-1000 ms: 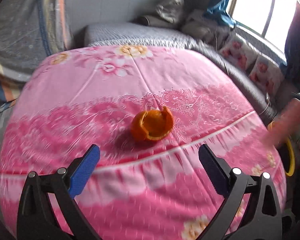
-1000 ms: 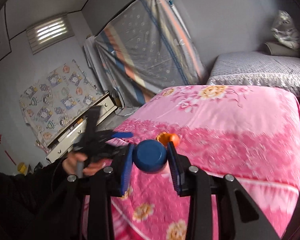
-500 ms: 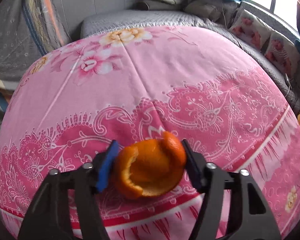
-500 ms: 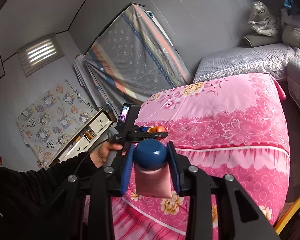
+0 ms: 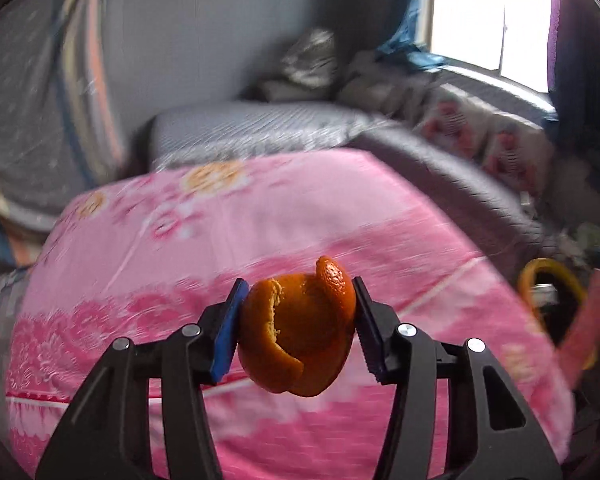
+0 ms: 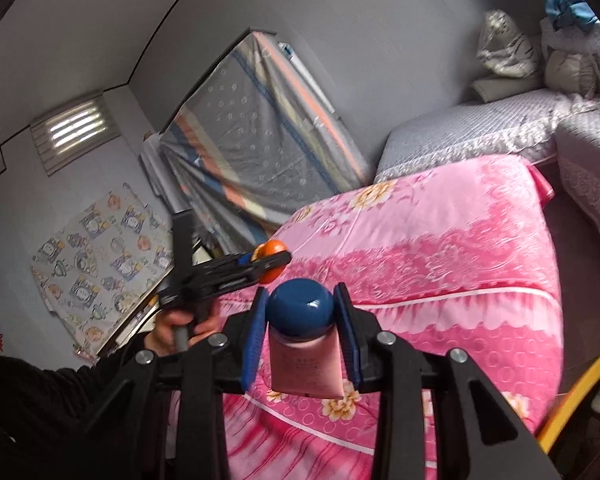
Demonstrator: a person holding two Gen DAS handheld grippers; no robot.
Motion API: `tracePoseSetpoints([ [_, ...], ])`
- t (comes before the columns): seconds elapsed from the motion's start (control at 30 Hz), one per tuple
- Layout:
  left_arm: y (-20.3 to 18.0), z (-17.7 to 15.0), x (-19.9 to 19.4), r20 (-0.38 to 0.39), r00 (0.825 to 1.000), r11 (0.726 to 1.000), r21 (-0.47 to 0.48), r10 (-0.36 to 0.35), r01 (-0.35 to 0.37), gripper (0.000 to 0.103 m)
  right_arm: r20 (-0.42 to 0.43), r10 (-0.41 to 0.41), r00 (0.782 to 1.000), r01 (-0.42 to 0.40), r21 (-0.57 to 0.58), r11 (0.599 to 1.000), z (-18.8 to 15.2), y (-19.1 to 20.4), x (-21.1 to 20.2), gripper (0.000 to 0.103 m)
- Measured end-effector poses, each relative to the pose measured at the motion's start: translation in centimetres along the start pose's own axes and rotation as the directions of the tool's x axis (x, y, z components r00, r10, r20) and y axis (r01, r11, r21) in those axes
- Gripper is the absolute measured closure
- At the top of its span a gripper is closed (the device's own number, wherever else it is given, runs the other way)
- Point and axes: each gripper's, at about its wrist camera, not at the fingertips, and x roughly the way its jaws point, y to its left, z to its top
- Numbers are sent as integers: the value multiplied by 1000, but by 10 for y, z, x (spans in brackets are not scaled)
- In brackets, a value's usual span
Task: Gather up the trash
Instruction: 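Carry the pink tube and orange peel over the yellow bin with both grippers, then open both grippers over the yellow bin to drop the tube and peel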
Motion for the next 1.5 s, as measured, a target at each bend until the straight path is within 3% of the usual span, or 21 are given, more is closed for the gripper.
tracePoseSetpoints([
  [0.1, -44, 9, -11, 34, 996, 996, 40, -82, 80, 54, 55, -68, 996, 67, 16, 998, 1, -5, -28, 72],
  [0.2, -96, 18, -18, 54, 980, 979, 82, -192, 187, 54, 131, -167, 977, 161, 56, 985, 1, -16, -69, 72],
  [0.27, -129, 22, -17, 58, 969, 966, 115, -241, 233, 54, 181, -273, 945, 263, 78, 962, 0, -22, -96, 72],
  [0.4, -198, 28, -3, 28, 939, 928, 166, -344, 335, 54, 260, -500, 826, 473, 162, 866, -13, -38, -155, 72],
  [0.47, -230, 30, 7, 5, 925, 909, 187, -379, 371, 54, 255, -596, 762, 562, 198, 803, -23, -47, -176, 72],
  [0.57, -278, 27, 28, -46, 898, 878, 192, -439, 439, 54, 228, -690, 687, 652, 226, 724, -41, -66, -188, 72],
  [0.6, -289, 25, 35, -60, 892, 871, 193, -448, 451, 54, 208, -713, 670, 669, 247, 701, -47, -74, -191, 72],
  [0.7, -320, 15, 56, -109, 876, 856, 185, -470, 482, 53, 159, -729, 665, 667, 310, 677, -66, -100, -198, 72],
  [0.8, -345, 3, 77, -167, 861, 848, 162, -481, 505, 53, 100, -785, 612, 716, 352, 603, -85, -122, -203, 72],
  [1.03, -360, -13, 107, -240, 840, 851, 90, -486, 518, 49, 1, -817, 577, 728, 452, 516, -114, -159, -204, 71],
  [1.1, -357, -12, 111, -240, 840, 854, 70, -487, 515, 48, -2, -839, 544, 745, 461, 482, -112, -161, -206, 68],
  [1.17, -355, -9, 112, -228, 843, 858, 54, -488, 512, 45, 6, -858, 514, 755, 472, 456, -113, -161, -213, 57],
  [1.33, -338, 0, 94, -167, 850, 860, 18, -500, 509, 23, 41, -873, 486, 747, 498, 439, -107, -151, -231, 43],
  [1.37, -332, 1, 87, -147, 861, 869, 15, -488, 495, 13, 47, -877, 479, 748, 500, 435, -106, -150, -233, 29],
  [1.4, -325, 3, 81, -115, 874, 880, 6, -472, 476, 9, 51, -885, 463, 755, 500, 424, -104, -146, -233, 21],
  [1.5, -300, 8, 62, -66, 880, 882, -41, -470, 469, 8, 37, -908, 418, 796, 466, 386, -95, -140, -226, 7],
])
